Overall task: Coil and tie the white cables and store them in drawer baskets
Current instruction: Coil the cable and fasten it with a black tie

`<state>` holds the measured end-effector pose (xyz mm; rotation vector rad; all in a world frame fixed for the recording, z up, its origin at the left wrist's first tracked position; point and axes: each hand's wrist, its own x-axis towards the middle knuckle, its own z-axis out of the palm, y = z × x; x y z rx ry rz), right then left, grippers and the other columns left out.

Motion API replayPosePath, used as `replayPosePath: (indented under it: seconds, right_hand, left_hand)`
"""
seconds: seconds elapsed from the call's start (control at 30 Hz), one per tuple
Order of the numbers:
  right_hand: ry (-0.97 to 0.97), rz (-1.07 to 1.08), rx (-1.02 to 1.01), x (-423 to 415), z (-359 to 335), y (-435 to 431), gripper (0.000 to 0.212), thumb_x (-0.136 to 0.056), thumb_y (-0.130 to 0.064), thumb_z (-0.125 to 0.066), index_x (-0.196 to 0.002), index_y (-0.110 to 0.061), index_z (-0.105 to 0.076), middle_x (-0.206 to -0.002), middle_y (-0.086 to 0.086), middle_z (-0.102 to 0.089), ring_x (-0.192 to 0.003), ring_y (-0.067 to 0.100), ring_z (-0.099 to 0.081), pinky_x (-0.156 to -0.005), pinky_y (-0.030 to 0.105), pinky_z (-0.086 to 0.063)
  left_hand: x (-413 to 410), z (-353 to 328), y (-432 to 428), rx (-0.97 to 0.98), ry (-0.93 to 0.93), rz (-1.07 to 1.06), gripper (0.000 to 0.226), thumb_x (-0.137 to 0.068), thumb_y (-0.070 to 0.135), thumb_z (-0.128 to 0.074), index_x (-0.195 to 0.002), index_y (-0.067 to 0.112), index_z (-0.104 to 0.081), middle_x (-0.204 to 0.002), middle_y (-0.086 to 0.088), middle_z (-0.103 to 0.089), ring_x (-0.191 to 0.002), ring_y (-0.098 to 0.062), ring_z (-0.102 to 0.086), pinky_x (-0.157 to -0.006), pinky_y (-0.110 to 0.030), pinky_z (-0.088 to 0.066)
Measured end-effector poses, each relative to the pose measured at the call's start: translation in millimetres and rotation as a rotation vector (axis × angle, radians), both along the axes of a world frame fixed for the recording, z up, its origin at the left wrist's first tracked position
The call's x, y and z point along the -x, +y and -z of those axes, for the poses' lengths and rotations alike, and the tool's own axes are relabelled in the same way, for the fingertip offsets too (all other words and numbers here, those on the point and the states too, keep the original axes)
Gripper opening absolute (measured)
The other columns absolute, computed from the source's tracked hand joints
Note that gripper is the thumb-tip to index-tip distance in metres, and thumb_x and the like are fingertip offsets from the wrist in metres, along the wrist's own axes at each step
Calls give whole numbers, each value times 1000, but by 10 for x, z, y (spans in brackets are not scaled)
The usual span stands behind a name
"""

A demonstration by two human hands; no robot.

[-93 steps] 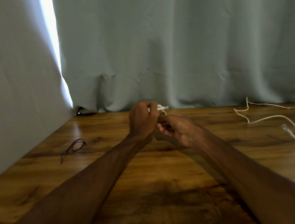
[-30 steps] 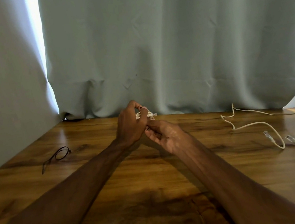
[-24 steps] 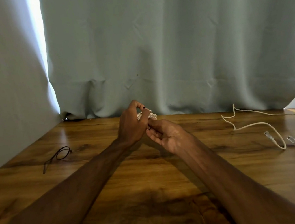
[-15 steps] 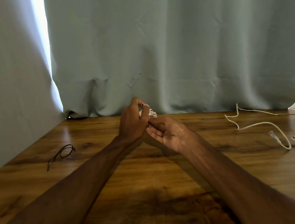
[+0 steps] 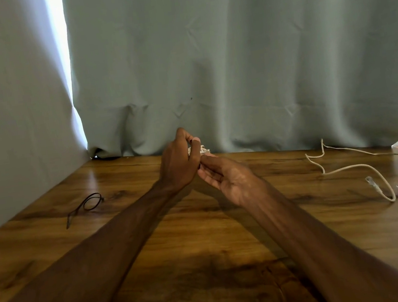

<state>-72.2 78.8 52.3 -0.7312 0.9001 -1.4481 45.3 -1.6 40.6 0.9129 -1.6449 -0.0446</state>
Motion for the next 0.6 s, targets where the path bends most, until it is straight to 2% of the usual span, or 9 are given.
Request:
replayPosePath:
  seconds: [0.17, 0.33, 0.47, 0.6]
  right_hand:
    - [-28, 11, 3, -11, 2, 26, 12, -88, 2, -74, -100, 1, -73, -89, 12, -77, -75, 18, -75, -72, 30, -64]
    - [-48, 18, -7, -7, 14, 11, 5, -88, 2, -74, -93, 1, -72, -82, 11, -76, -71, 16, -74, -70, 29, -64]
    - [-47, 14, -23, 4, 11, -4, 6, -88, 2, -74, -94, 0, -72, -81, 10, -75, -70, 15, -73, -64, 26, -63]
    - [-39, 10, -28, 39, 21, -45, 9, -88, 2, -74, -95, 0, -71, -79, 9, -76, -65, 14, -74, -63, 25, -62]
  left_hand:
    - [-6, -20, -4, 6, -30, -10, 27, -97, 38, -46, -96, 12, -52, -74, 1, -64, -69, -25, -64, -64, -45, -52]
    - [0, -17, -16, 16, -54, -3, 27, -97, 39, -46, -96, 12, -52, -72, 1, -64, -66, -25, -65, -62, -44, -53]
    - [8, -1, -5, 29, -62, 19, 27, -97, 37, -48, -96, 11, -54, -67, 9, -57, -62, -20, -61, -59, -40, -49]
    - [1, 24, -31, -15, -55, 76, 27, -97, 40, -51, -97, 13, -54, -68, 0, -66, -61, -18, -64, -62, -43, -52]
